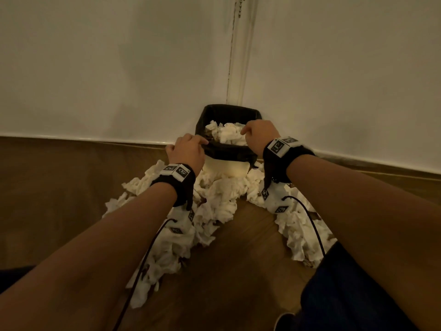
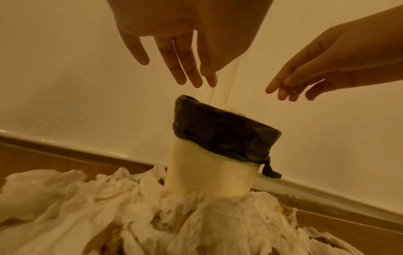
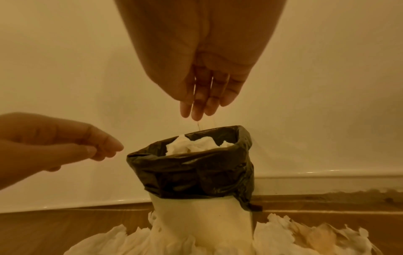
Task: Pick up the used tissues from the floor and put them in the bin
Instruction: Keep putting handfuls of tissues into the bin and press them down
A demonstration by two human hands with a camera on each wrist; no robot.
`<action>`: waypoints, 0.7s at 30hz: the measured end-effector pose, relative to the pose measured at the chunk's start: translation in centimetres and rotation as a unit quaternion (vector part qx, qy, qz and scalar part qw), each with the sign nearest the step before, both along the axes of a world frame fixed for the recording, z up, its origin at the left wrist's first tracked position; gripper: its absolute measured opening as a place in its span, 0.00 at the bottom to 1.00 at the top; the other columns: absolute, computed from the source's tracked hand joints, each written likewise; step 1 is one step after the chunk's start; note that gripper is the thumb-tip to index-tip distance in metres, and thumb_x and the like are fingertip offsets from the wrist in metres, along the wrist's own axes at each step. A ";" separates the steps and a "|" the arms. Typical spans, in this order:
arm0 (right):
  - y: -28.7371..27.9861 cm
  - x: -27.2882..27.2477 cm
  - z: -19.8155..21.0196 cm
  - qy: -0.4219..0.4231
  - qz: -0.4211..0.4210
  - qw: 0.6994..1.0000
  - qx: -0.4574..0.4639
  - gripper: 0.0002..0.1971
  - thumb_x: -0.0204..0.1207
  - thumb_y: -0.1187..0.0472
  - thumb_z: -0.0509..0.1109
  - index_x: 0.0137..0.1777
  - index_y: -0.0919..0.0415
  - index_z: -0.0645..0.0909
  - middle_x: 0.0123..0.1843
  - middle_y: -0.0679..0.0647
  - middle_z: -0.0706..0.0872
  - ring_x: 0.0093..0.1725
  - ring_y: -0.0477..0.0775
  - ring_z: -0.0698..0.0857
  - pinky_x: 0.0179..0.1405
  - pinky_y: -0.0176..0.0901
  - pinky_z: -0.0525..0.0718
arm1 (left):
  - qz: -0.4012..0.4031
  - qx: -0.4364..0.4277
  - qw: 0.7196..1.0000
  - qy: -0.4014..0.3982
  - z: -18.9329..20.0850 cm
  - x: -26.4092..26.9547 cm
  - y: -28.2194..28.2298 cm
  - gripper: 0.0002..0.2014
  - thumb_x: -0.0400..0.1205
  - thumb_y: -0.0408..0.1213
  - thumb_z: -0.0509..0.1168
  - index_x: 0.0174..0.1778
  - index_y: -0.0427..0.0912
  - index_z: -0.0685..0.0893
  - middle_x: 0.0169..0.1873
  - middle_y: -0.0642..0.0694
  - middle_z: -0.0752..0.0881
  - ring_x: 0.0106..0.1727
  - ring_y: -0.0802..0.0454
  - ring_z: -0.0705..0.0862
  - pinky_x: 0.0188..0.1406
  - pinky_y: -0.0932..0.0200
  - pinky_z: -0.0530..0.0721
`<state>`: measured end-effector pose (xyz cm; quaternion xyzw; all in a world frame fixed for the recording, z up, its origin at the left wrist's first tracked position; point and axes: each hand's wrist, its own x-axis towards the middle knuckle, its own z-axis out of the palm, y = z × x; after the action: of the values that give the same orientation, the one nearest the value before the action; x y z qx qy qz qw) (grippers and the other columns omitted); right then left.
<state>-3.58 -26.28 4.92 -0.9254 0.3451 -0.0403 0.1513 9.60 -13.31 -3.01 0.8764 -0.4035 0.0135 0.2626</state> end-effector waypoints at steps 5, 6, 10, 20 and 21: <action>3.6 0.2 -1.2 -0.025 -0.012 0.999 0.044 0.15 0.82 0.57 0.62 0.50 0.68 0.86 0.48 0.63 0.90 0.51 0.59 0.87 0.56 0.50 0.84 | 0.011 -0.003 0.996 0.091 -0.3 0.0 3.1 0.13 0.83 0.38 0.53 0.56 0.52 0.81 0.53 0.47 0.85 0.53 0.46 0.83 0.59 0.47 0.78; 4.5 0.4 -1.5 -0.010 -0.001 0.999 0.054 0.16 0.81 0.55 0.63 0.49 0.68 0.86 0.46 0.62 0.90 0.49 0.59 0.87 0.54 0.50 0.84 | 0.014 -0.006 0.993 0.119 -0.4 0.1 3.9 0.12 0.83 0.39 0.54 0.56 0.51 0.81 0.50 0.45 0.86 0.48 0.45 0.84 0.53 0.49 0.82; 8.0 0.9 -3.4 0.053 0.061 0.991 0.105 0.16 0.81 0.54 0.64 0.51 0.68 0.85 0.47 0.63 0.89 0.47 0.60 0.87 0.49 0.52 0.87 | 0.025 0.027 0.985 0.171 -1.9 0.8 8.1 0.11 0.83 0.39 0.54 0.56 0.49 0.80 0.38 0.45 0.88 0.42 0.46 0.86 0.44 0.50 0.86; 17.2 3.1 -8.3 0.117 0.213 0.948 0.207 0.09 0.79 0.61 0.67 0.54 0.62 0.86 0.49 0.59 0.91 0.48 0.55 0.89 0.53 0.46 0.87 | 0.067 0.145 0.946 0.281 -7.8 1.7 19.9 0.07 0.84 0.36 0.57 0.48 0.51 0.80 0.42 0.47 0.88 0.41 0.52 0.86 0.40 0.57 0.84; 18.3 3.4 -9.1 0.136 0.236 0.940 0.206 0.09 0.80 0.62 0.67 0.55 0.62 0.86 0.51 0.58 0.90 0.49 0.54 0.88 0.52 0.43 0.86 | 0.072 0.164 0.943 0.280 -8.4 1.6 21.0 0.07 0.83 0.35 0.58 0.48 0.50 0.81 0.45 0.45 0.88 0.43 0.51 0.86 0.44 0.55 0.85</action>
<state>-0.23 -7.98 -4.22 -0.9256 0.1353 0.1942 0.2954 11.19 7.73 -11.40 0.9023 -0.2461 -0.2803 0.2159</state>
